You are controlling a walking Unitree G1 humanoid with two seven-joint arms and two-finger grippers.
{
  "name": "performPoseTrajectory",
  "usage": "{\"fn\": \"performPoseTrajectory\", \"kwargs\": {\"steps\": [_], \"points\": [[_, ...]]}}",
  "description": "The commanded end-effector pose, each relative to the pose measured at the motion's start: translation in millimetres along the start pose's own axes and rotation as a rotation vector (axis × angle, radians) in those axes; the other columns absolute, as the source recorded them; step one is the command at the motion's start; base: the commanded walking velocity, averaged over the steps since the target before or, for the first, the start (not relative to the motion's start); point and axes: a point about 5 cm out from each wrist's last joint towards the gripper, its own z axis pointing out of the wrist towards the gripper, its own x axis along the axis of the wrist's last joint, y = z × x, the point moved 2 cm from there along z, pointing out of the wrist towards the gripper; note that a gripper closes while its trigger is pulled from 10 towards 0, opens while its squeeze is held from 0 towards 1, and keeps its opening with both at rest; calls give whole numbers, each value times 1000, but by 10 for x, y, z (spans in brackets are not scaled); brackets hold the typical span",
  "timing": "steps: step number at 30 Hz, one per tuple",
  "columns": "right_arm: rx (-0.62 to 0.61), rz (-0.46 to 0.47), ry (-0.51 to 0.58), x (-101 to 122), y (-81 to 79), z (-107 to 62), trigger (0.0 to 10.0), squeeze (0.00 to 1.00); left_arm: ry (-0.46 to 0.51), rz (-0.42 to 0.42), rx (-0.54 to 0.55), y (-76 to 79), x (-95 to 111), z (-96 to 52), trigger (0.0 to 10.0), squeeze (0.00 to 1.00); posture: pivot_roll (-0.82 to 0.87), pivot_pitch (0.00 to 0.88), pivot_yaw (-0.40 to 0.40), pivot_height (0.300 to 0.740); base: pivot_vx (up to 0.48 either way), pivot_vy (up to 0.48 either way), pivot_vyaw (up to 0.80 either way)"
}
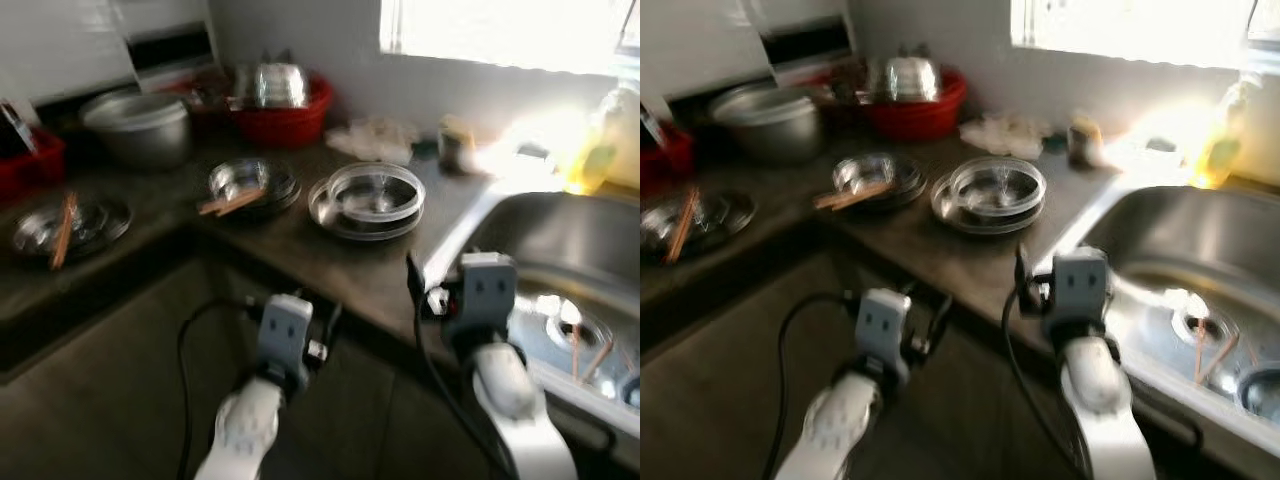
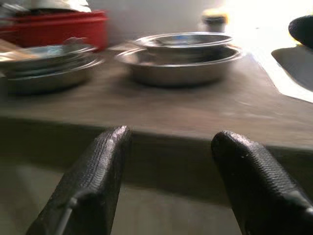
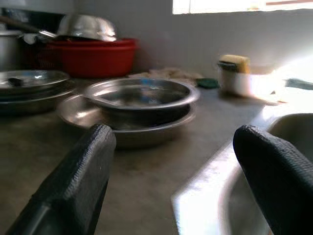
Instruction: Kitchen organization
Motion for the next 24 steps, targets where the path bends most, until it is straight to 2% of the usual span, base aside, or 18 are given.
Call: {"fn": "performPoseTrajectory", "kwargs": {"steps": [1, 5, 10, 15, 24], "points": [[18, 9, 22, 61, -43, 22, 10000, 0, -10, 6, 10, -29, -17, -22, 10000, 0, 122, 0, -6, 740, 0, 0, 800], [24, 10, 27, 80, -34, 61, 10000, 0, -12, 21, 16, -36, -19, -20, 10000, 0, 123, 0, -8, 740, 0, 0, 709], [40, 14, 33, 108, -10, 142, 10000, 0, -14, 47, 10, -35, -27, -17, 10000, 0, 123, 0, -9, 740, 182, 0, 0], [50, 0, 52, 157, 11, 209, 10000, 0, -18, 29, 18, -37, -33, -15, 10000, 0, 125, 0, -15, 740, 304, 0, 0], [84, -20, 86, 235, 1, 321, 10000, 0, -19, 21, 34, -48, -35, -17, 10000, 0, 123, 0, -14, 740, 0, 0, 0]]}}
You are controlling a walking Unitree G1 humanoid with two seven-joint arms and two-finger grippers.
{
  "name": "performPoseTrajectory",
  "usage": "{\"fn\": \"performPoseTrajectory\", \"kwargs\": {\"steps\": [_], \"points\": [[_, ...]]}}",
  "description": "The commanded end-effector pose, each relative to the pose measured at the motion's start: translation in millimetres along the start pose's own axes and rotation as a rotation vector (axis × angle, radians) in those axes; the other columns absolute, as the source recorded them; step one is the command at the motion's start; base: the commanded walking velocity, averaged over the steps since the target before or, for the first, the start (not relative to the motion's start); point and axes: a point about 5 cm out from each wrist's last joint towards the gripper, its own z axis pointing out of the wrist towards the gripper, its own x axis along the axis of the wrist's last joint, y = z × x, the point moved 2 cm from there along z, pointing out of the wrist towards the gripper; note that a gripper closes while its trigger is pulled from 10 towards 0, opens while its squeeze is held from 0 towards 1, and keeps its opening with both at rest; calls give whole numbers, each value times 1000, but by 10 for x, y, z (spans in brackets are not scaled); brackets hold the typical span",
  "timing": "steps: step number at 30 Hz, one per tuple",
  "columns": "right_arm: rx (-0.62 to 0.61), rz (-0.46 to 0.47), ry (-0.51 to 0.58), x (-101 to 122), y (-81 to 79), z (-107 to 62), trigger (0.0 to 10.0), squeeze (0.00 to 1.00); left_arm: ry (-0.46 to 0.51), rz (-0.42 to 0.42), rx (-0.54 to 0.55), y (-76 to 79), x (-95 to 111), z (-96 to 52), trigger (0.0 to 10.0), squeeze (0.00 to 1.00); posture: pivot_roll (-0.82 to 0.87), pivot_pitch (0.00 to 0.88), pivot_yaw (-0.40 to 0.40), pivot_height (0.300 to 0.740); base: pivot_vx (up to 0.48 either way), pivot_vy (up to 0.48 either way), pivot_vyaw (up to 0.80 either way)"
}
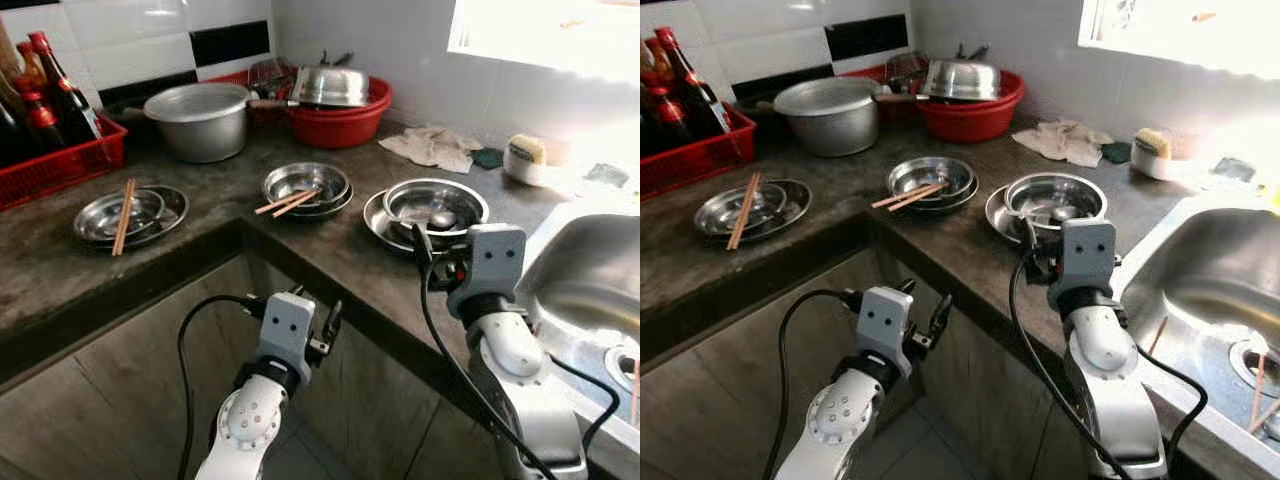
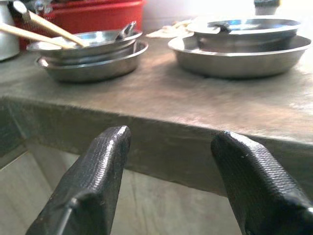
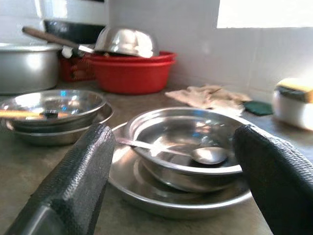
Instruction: Kitchen organization
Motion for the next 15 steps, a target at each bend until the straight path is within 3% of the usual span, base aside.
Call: {"fn": "performPoseTrajectory", "kwargs": {"steps": [1, 6, 10, 15], "points": [[33, -10, 29, 58, -17, 68, 10000, 0, -10, -3, -6, 23, -16, -8, 10000, 0, 121, 0, -16, 740, 0, 0, 0], [166, -84, 39, 116, -126, 254, 10000, 0, -32, 4, -2, 17, -68, -40, 10000, 0, 127, 0, -22, 740, 0, 0, 0], [201, -105, 28, 128, -146, 368, 10000, 0, -41, 2, -1, 16, -83, -60, 10000, 0, 131, 0, -28, 740, 0, 0, 0], [260, -197, 6, 144, -175, 618, 10000, 0, -37, -16, -6, 51, -66, -92, 10000, 0, 140, 17, -42, 740, 0, 0, 0]]}}
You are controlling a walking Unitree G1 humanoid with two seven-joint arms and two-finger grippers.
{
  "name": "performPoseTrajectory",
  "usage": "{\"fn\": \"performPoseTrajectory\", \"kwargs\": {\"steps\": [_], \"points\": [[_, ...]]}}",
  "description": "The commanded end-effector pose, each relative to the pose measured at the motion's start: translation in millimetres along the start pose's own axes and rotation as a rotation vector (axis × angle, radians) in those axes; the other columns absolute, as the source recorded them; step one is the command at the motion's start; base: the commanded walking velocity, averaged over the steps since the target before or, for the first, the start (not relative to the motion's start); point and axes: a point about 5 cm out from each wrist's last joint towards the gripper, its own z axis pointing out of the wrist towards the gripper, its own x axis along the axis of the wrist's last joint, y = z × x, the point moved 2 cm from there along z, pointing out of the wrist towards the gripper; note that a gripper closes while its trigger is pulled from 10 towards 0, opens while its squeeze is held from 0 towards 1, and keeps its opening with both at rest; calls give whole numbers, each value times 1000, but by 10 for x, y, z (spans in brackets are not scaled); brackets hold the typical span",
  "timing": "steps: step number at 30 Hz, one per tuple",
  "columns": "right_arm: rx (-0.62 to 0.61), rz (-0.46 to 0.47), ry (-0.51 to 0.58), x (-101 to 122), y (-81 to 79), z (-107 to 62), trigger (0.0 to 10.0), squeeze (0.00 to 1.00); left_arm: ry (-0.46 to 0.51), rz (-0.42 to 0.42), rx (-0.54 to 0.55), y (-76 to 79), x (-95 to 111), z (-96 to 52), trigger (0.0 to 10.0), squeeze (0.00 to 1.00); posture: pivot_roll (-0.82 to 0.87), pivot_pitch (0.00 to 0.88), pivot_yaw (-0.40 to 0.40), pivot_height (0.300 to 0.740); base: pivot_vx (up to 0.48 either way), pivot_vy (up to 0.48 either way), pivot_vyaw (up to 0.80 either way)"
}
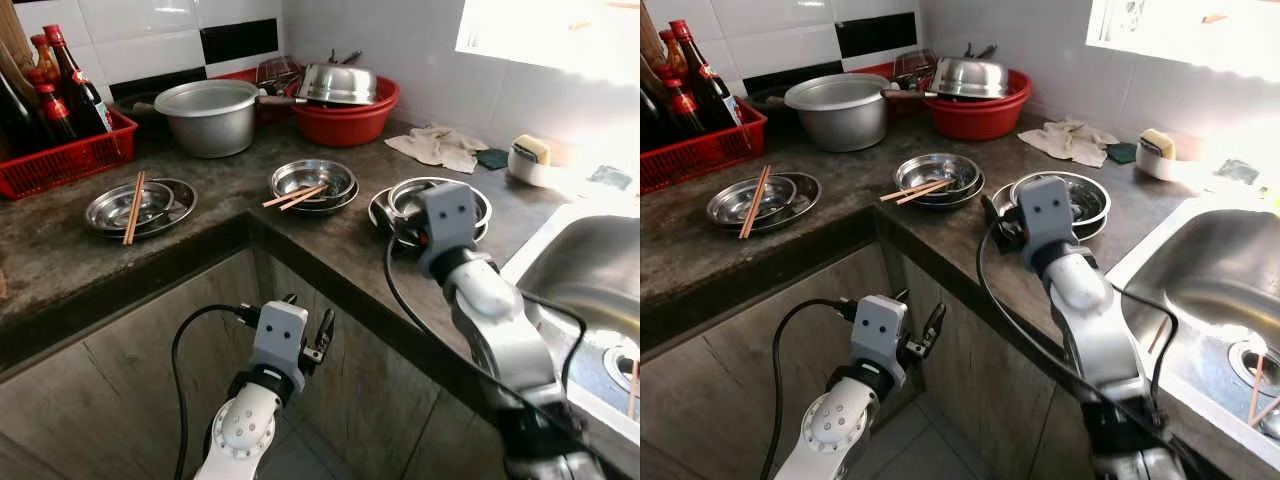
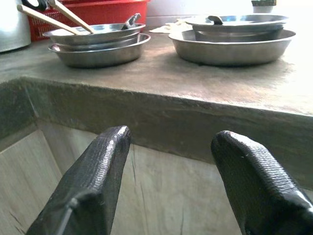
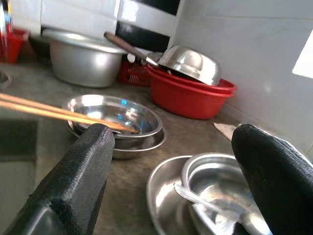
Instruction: Kitchen organization
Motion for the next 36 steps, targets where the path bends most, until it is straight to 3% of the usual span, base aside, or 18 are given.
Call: {"fn": "performPoseTrajectory", "kwargs": {"steps": [1, 7, 25, 36], "points": [[23, -29, 3, 20, -2, 68, 10000, 0, 5, -7, -3, 23, 36, -19, 10000, 0, 140, 19, -45, 740, 0, 0, 0], [57, -84, -63, -93, 44, 258, 10000, 0, 11, -35, -18, 100, 59, -87, 10000, 0, 153, 43, -66, 740, 0, 0, 0], [56, -90, -134, -303, 111, 385, 10000, 0, 2, -48, -37, 150, 70, -165, 10000, 0, 161, 51, -71, 740, 0, 0, 0], [25, -101, -141, -310, 175, 438, 10000, 0, -4, -41, -41, 158, 65, -166, 10000, 0, 160, 56, -72, 740, 0, 0, 0]]}}
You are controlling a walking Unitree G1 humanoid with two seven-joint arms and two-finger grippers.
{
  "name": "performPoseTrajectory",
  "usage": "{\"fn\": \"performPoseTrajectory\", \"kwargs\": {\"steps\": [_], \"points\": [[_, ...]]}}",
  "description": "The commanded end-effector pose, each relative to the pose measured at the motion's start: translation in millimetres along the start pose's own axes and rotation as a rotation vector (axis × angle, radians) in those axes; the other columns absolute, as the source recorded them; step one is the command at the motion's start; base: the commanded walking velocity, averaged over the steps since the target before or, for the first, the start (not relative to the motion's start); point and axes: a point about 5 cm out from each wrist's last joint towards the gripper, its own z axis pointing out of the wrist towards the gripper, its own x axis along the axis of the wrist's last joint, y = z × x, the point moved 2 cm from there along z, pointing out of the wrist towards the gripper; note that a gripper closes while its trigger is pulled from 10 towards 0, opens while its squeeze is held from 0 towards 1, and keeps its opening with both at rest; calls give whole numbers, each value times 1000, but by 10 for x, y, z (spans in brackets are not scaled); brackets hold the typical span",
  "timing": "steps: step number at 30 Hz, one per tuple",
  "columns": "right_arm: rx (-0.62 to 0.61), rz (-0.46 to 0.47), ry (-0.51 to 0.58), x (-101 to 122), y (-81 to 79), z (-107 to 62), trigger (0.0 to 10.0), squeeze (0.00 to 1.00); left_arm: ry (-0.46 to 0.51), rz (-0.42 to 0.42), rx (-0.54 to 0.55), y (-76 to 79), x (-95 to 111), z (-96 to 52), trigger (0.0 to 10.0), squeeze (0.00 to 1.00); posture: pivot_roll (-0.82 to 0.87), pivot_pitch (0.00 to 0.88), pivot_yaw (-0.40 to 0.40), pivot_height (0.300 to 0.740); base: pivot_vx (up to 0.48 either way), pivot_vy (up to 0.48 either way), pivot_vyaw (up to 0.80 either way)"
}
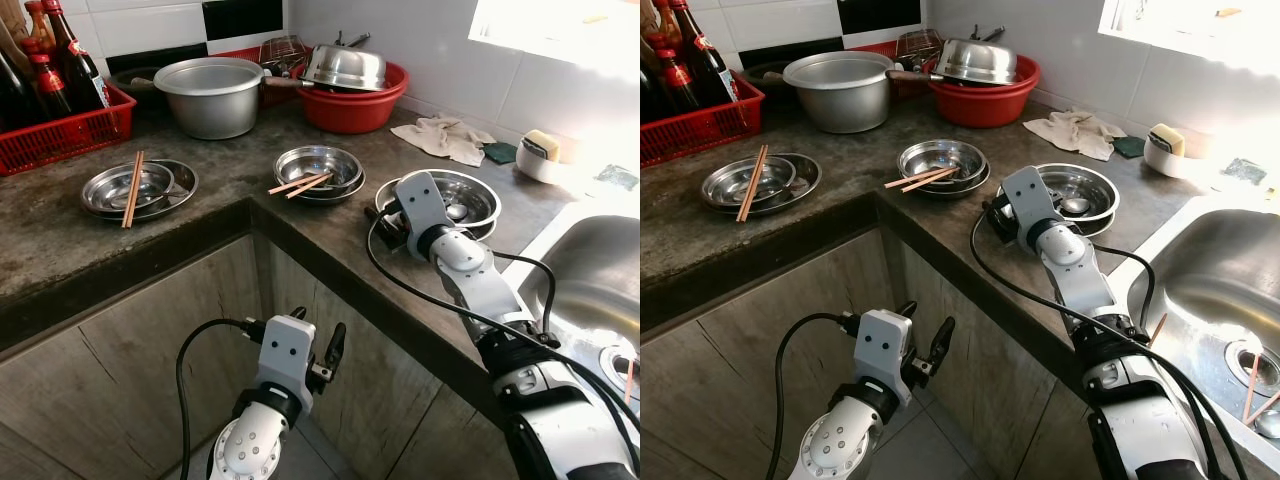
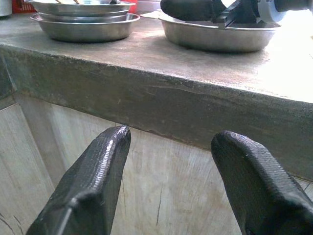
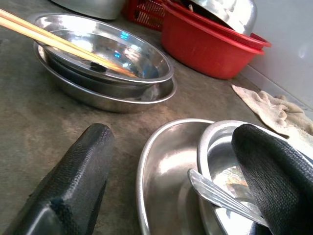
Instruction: Kitchen organization
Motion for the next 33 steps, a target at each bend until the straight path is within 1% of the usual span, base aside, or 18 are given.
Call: {"fn": "performPoseTrajectory", "kwargs": {"steps": [1, 13, 14, 15, 16, 17, 18, 19, 26, 27, 28, 29, 33], "points": [[-22, -15, 15, 46, 69, 7, 10000, 0, 5, 1, -7, 14, 36, -17, 10000, 0, 160, 56, -72, 740, 0, 0, 0], [-46, -35, -16, -2, 132, 55, 10000, 0, 3, 1, 0, 5, 41, -19, 10000, 0, 161, 65, -73, 740, 0, 0, 0], [-38, -38, -22, -13, 126, 60, 8471, 0, 2, 2, 0, 2, 41, -17, 10000, 0, 160, 66, -71, 740, 0, 0, 0], [-38, -38, -22, -13, 126, 60, 8471, 0, 2, 2, 0, 2, 41, -17, 10000, 0, 160, 66, -71, 740, 0, 0, 0], [-42, -40, -23, -16, 128, 61, 8000, 0, 2, 2, 0, 1, 41, -17, 10000, 0, 160, 66, -71, 740, 0, 0, 0], [-44, -41, -24, -18, 131, 62, 8000, 0, 2, 2, 0, 1, 42, -16, 10000, 0, 160, 66, -71, 740, 0, 0, 0], [-46, -44, -24, -18, 133, 63, 2980, 0, 3, 2, 1, 1, 43, -15, 10000, 0, 159, 65, -72, 740, 0, 0, 0], [-48, -44, -24, -19, 134, 65, 0, 0, 3, 2, 1, 0, 43, -16, 10000, 0, 159, 66, -68, 740, 0, 0, 0], [-62, -48, -19, -14, 161, 70, 0, 0, 0, 2, 1, -1, 40, -15, 10000, 0, 159, 67, -68, 740, 0, 0, 0], [-66, -47, -21, -11, 169, 73, 6235, 0, -1, 2, 1, -1, 39, -16, 10000, 0, 159, 67, -69, 740, 0, 0, 0], [-66, -47, -21, -11, 169, 73, 6235, 0, -1, 2, 1, -1, 39, -16, 10000, 0, 159, 67, -69, 740, 0, 0, 0], [-68, -47, -21, -6, 178, 77, 10000, 0, -1, 1, 0, -1, 39, -15, 10000, 0, 159, 67, -68, 740, 0, 0, 0], [-74, -47, -15, 8, 187, 81, 10000, 0, -2, 2, 0, -2, 36, -11, 10000, 0, 157, 67, -64, 740, 0, 0, 0]]}}
